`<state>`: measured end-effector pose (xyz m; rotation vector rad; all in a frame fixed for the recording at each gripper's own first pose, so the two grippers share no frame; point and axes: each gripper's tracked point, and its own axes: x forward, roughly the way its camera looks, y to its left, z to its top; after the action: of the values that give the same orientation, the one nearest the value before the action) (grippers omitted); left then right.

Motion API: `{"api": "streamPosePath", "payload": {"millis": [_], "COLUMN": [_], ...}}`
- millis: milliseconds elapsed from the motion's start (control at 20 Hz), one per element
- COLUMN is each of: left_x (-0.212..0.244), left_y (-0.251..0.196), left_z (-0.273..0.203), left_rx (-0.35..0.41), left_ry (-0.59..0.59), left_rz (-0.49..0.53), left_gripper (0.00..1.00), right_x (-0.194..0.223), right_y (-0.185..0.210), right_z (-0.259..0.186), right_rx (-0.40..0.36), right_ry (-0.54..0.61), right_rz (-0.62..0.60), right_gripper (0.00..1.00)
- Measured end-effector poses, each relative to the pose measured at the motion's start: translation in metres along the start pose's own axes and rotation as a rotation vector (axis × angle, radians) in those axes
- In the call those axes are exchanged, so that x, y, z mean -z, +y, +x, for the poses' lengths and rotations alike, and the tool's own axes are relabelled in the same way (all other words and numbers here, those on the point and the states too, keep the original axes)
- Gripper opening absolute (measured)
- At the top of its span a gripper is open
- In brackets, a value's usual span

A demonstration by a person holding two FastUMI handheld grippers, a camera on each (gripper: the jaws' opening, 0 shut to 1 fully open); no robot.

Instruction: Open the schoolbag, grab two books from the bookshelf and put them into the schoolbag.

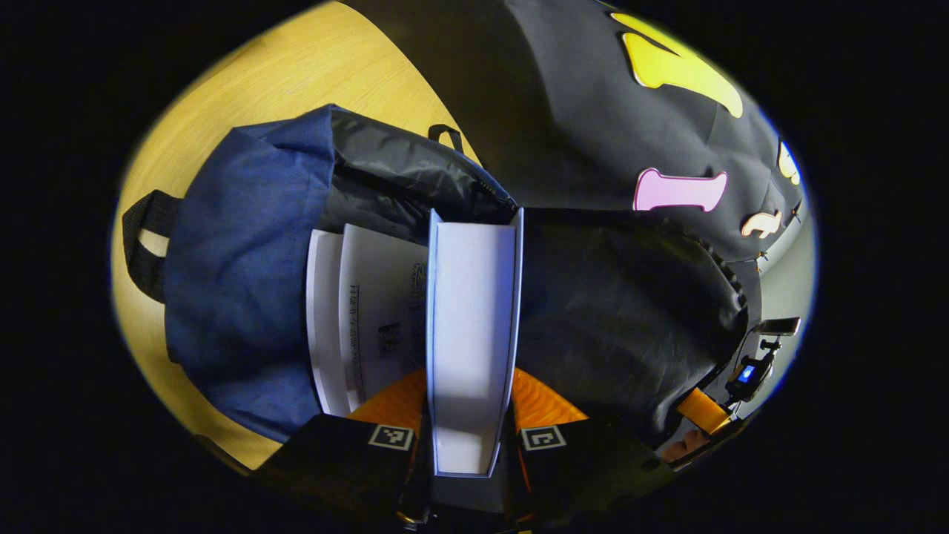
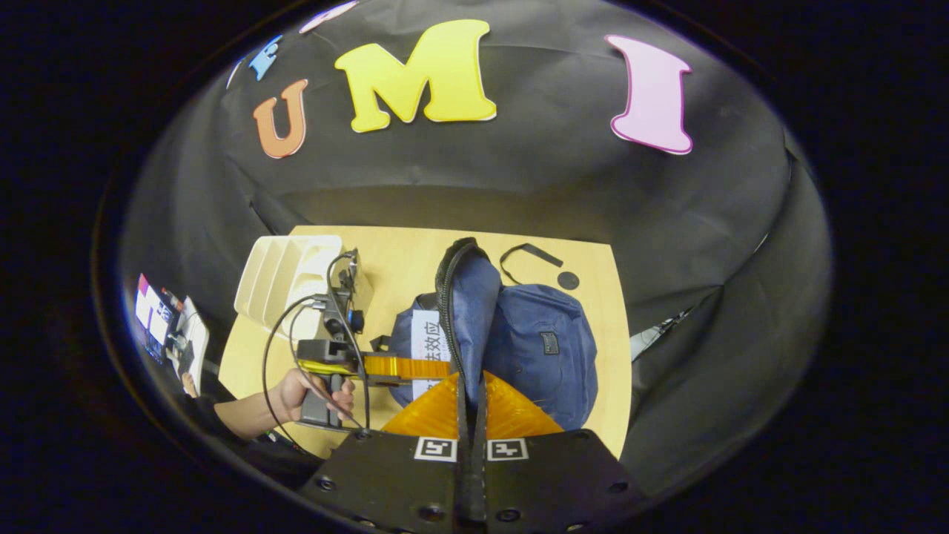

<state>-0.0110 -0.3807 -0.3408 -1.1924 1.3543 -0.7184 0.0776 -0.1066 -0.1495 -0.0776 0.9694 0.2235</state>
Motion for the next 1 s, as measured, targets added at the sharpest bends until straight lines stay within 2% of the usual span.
{"api": "streamPosePath", "payload": {"millis": [50,100,300,350,400,550,600,650,700,750,850,950,1000], "left_x": [0.0,0.001,0.007,0.007,0.007,0.012,0.012,0.013,0.012,0.01,0.0,-0.013,-0.02], "left_y": [0.002,0.006,0.022,0.024,0.028,0.031,0.033,0.036,0.036,0.036,0.031,0.032,0.028], "left_z": [0.002,0.004,0.011,0.011,0.013,0.006,0.002,-0.004,-0.009,-0.018,-0.039,-0.063,-0.076], "left_rx": [-0.003,-0.016,-0.113,-0.142,-0.178,-0.301,-0.34,-0.382,-0.405,-0.429,-0.475,-0.553,-0.592], "left_ry": [0.005,0.009,0.049,0.055,0.06,0.087,0.09,0.092,0.089,0.079,0.035,-0.032,-0.066], "left_rz": [-0.008,-0.02,-0.035,-0.037,-0.038,-0.016,-0.008,-0.004,-0.001,0.005,0.054,0.174,0.243], "left_gripper": [0.31,0.4,0.54,0.6,0.63,0.77,0.78,0.92,0.92,0.8,0.8,0.8,0.8], "right_x": [-0.001,-0.002,0.001,0.002,0.002,0.003,0.003,0.004,0.004,0.005,0.006,0.008,0.009], "right_y": [0.0,0.001,0.007,0.008,0.009,0.014,0.015,0.018,0.02,0.021,0.026,0.032,0.036], "right_z": [0.002,0.002,0.006,0.007,0.009,0.014,0.015,0.016,0.017,0.018,0.019,0.023,0.026], "right_rx": [0.0,0.0,-0.02,-0.023,-0.027,-0.042,-0.046,-0.05,-0.054,-0.058,-0.065,-0.075,-0.082], "right_ry": [0.002,0.003,0.019,0.019,0.021,0.024,0.025,0.024,0.025,0.024,0.025,0.03,0.032], "right_rz": [0.0,-0.001,0.001,0.002,0.004,0.004,0.004,0.005,0.004,0.003,-0.006,-0.013,-0.015], "right_gripper": [0.0,0.0,0.0,0.01,0.0,0.01,0.0,0.0,0.01,0.0,0.04,0.04,0.01]}}
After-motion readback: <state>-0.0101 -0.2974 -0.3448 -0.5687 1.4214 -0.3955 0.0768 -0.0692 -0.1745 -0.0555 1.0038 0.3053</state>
